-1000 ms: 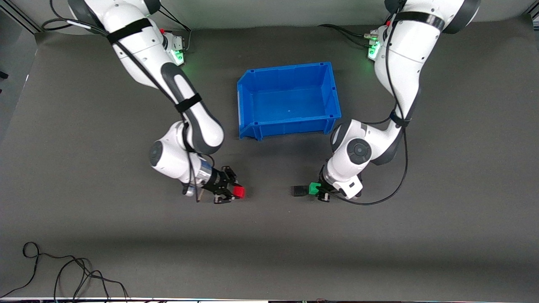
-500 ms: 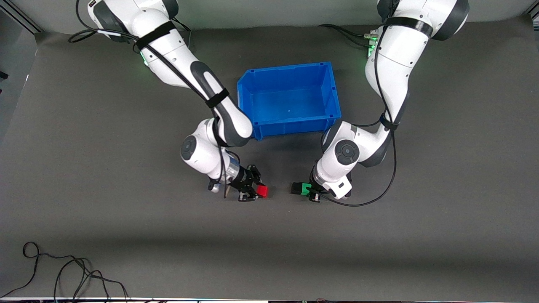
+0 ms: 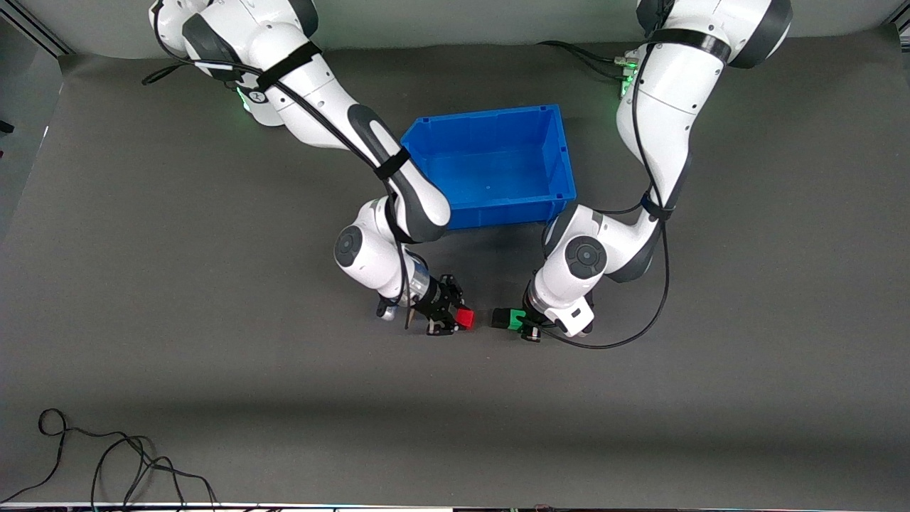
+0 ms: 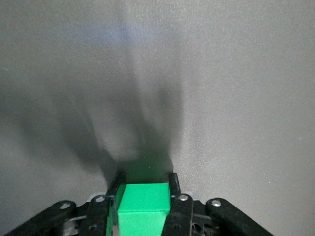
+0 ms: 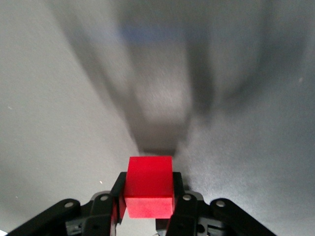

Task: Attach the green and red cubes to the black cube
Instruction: 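Press the red and green cubes against the black cube's sides, then open both grippers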

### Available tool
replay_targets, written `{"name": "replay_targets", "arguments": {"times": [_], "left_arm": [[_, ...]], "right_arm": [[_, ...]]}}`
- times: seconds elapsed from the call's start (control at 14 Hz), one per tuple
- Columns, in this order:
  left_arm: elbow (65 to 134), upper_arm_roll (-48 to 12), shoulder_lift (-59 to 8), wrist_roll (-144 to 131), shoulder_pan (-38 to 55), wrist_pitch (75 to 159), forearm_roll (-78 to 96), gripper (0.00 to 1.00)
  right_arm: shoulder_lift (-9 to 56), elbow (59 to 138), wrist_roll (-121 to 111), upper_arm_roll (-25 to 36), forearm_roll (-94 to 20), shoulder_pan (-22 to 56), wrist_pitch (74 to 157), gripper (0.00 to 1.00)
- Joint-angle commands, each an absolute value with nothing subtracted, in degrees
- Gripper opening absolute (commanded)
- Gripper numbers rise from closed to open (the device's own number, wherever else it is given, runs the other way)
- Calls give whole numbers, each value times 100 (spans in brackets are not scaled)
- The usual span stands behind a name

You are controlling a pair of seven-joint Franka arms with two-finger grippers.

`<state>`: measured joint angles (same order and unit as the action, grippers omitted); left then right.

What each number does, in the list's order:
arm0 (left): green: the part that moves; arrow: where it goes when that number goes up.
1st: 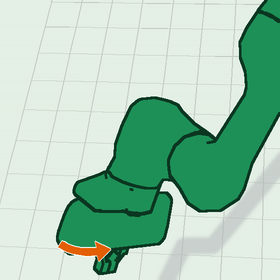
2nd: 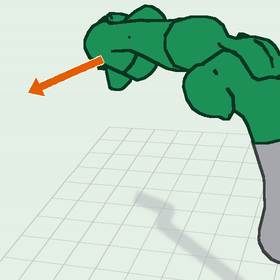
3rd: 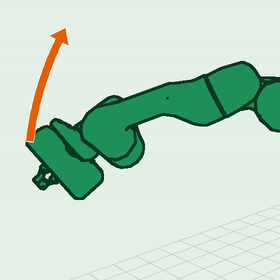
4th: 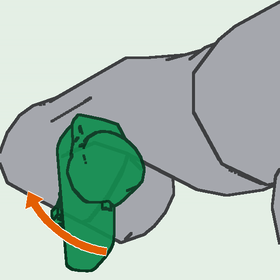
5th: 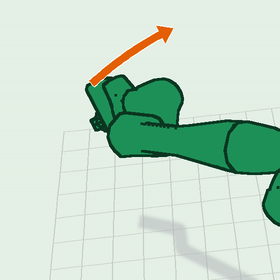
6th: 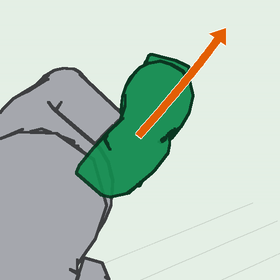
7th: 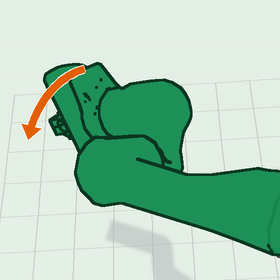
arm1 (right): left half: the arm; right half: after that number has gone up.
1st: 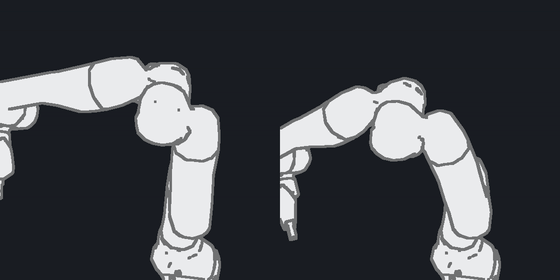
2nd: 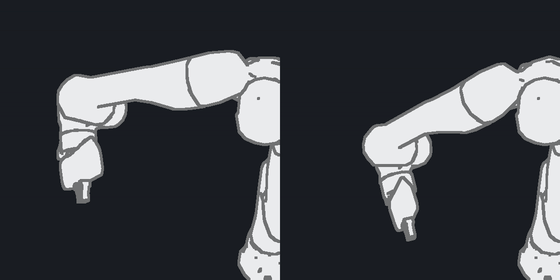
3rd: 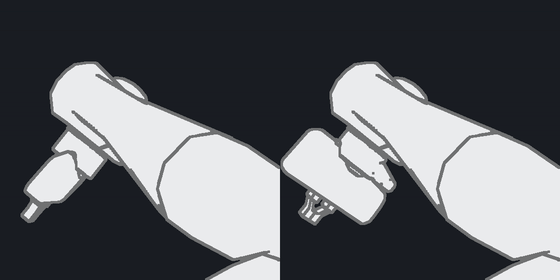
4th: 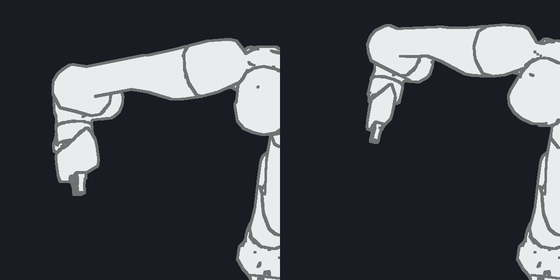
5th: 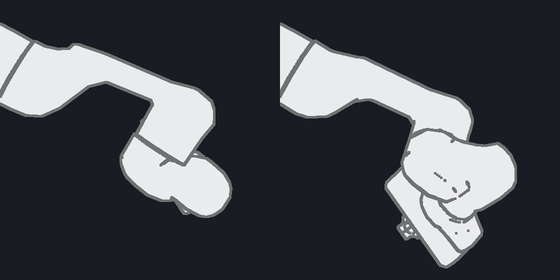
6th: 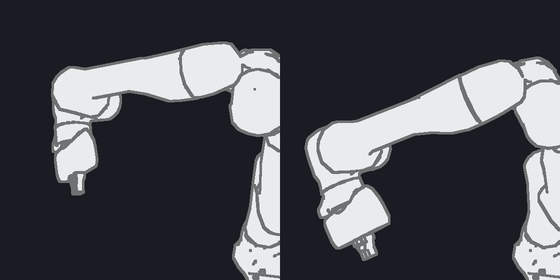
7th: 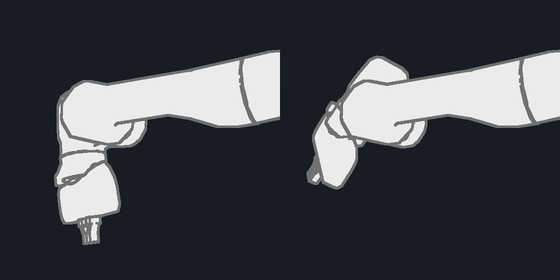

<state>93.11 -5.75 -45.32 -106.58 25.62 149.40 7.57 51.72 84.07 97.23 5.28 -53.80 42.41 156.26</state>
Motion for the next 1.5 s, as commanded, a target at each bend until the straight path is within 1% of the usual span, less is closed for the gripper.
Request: {"name": "replay_targets", "arguments": {"times": [0.0, 0.43, 0.86, 1.29, 1.36, 1.43], "left_arm": [[9123, -475, -4702, -10793, 2672, 14906, 686, 0], [9123, -475, -4702, -10775, 2663, 14880, 668, 0], [9123, -466, -4711, -10767, 2663, 14871, 668, 0], [9114, -466, -4702, -10758, 2663, 14862, 668, 0], [9106, -466, -4702, -10758, 2663, 14862, 668, 0], [9097, -466, -4711, -10758, 2663, 14854, 668, 0]], "right_arm": [[5510, 7929, 10220, 650, -5204, 4447, 15715, 39], [5792, 7488, 11442, 633, -4097, 4482, 15724, 40], [5783, 7479, 11452, 633, -4087, 4482, 15732, 48], [5775, 7479, 11443, 633, -4078, 4509, 15724, 48], [5774, 7479, 11443, 633, -4078, 4509, 15724, 52], [5774, 7479, 11443, 633, -4078, 4509, 15724, 79]]}}
